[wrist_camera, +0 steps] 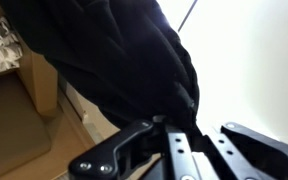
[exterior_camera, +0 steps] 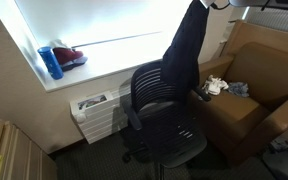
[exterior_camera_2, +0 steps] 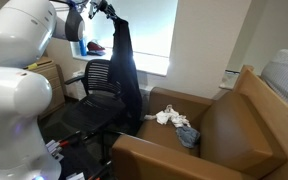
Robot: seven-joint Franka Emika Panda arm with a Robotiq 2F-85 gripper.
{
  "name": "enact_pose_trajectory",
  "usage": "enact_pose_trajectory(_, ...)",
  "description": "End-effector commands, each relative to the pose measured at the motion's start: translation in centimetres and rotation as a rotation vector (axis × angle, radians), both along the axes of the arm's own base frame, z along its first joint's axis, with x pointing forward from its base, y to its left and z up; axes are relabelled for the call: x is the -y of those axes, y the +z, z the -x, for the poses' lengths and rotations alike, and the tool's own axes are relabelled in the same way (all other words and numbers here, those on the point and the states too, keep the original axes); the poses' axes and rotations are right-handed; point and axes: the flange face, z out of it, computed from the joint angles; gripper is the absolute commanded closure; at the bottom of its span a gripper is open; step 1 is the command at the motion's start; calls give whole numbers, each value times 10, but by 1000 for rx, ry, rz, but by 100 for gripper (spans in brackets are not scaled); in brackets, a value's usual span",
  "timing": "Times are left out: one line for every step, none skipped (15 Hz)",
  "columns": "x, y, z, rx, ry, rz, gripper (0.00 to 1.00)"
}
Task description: Take the black jumper off the sofa and put it on the back of the black chair
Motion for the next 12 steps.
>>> enact_pose_trajectory(22, 31, -4, -28, -20, -146, 98)
enact_pose_trajectory(24, 35, -4, -43, -11, -179, 98)
enact_pose_trajectory(25, 38, -3, -55, -7, -202, 98)
enact_pose_trajectory(24, 40, -1, -65, -1, -216, 98)
enact_pose_trajectory(22, 40, 0, -75, 21, -225, 98)
enact_pose_trajectory(19, 39, 2, -95, 48, -219, 98)
enact_pose_trajectory(15, 37, 2, -104, 57, -213, 98)
enact_pose_trajectory(10, 34, 4, -103, 80, -189, 98)
enact_pose_trajectory(2, 30, 9, -107, 127, -170, 98)
enact_pose_trajectory(-5, 26, 12, -123, 187, -142, 98)
enact_pose_trajectory(-13, 21, 14, -143, 236, -111, 98)
enact_pose_trajectory(-22, 15, 18, -155, 281, -82, 98)
